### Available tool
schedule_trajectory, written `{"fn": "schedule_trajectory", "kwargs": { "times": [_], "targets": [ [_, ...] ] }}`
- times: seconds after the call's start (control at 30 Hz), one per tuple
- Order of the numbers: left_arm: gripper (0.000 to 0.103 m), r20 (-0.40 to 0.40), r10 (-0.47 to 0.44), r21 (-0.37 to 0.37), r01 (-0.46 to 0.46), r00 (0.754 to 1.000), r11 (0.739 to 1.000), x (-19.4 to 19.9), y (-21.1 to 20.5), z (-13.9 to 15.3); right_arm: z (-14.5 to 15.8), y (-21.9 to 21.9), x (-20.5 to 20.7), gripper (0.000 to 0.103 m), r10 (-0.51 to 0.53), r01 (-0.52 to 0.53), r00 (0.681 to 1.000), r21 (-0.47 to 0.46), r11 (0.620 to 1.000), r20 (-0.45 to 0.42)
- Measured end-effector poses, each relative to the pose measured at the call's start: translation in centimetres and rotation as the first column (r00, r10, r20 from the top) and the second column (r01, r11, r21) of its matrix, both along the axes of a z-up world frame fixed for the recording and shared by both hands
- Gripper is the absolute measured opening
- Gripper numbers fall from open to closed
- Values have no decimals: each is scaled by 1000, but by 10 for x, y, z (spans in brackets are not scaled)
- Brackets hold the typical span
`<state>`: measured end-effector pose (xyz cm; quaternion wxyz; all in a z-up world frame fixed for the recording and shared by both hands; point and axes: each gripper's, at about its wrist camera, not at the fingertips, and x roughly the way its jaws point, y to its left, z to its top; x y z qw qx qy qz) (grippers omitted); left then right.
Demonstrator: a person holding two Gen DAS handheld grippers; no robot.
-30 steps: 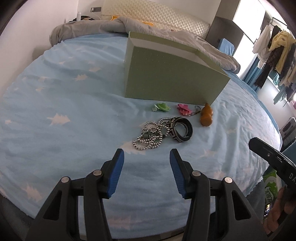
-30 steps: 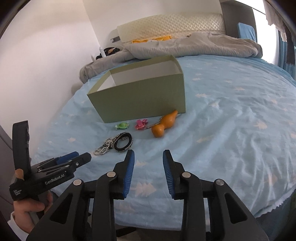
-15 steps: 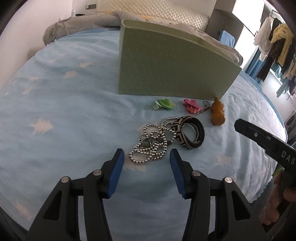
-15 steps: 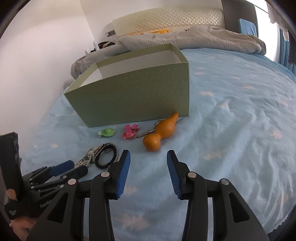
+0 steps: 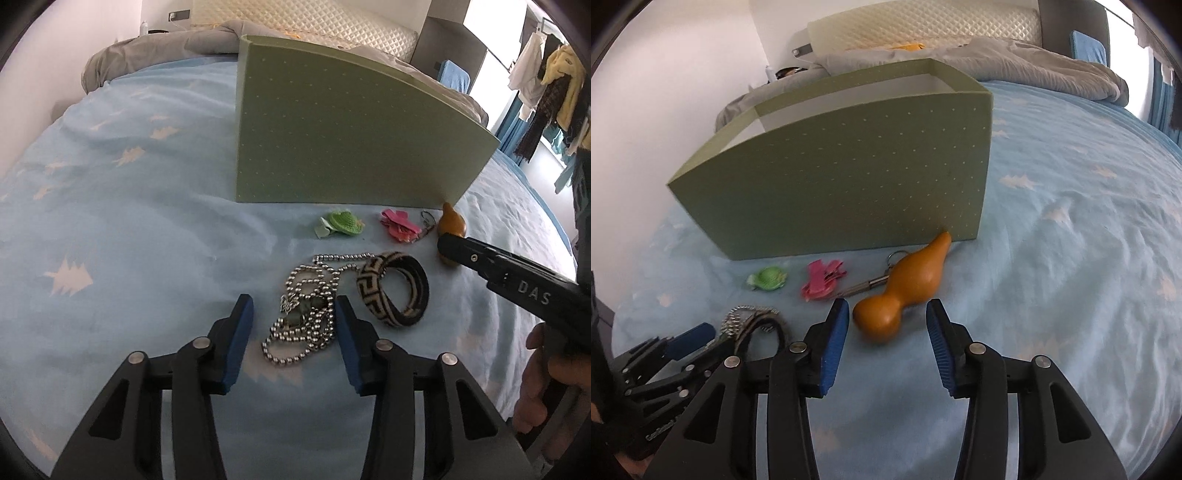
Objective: Organize jewelry
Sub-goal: 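Move the left tool toward the pearl chain while the right tool approaches the orange gourd, then close the left tool on the silver pearl chain while the right tool grasps the orange gourd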
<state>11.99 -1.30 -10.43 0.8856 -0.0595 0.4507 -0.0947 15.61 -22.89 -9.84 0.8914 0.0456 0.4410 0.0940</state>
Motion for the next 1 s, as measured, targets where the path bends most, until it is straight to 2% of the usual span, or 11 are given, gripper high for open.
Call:
{"fn": "schedule_trajectory", "kwargs": {
  "times": [0.2, 0.37, 0.5, 0.57, 0.63, 0.83, 0.9, 1.0],
  "targets": [
    [36, 8, 6, -6, -6, 1000, 1000, 8, 3, -2, -6, 3, 4, 48, 11, -11, 1000, -20, 1000, 6],
    [30, 14, 5, 8, -5, 1000, 1000, 12, 1, -2, -6, 6, 4, 46, 8, -8, 1000, -47, 999, 11],
    [16, 12, 12, -5, -12, 1000, 1000, 17, 4, -1, -5, 8, 1, 42, -4, 4, 1000, -45, 999, 8],
    [15, 7, 14, -18, -14, 1000, 1000, 19, 6, 0, -4, 8, -1, 39, -10, 11, 1000, -46, 999, 3],
    [12, 9, 11, -18, -11, 1000, 1000, 19, 4, 3, -3, 4, -5, 24, -21, 21, 1000, -54, 998, 0],
    [12, 11, 16, -47, -16, 1000, 999, 18, 7, 10, 4, 0, -17, 24, -7, 9, 1000, -71, 997, 23],
    [7, 19, 13, -46, -12, 1000, 999, 15, 5, 15, 9, 0, -22, 24, -8, 11, 999, -72, 997, 37],
    [7, 40, 7, -51, -5, 999, 999, 9, 3, 25, 18, 1, -32, 24, -7, 11, 998, -70, 997, 57]
  ]
}}
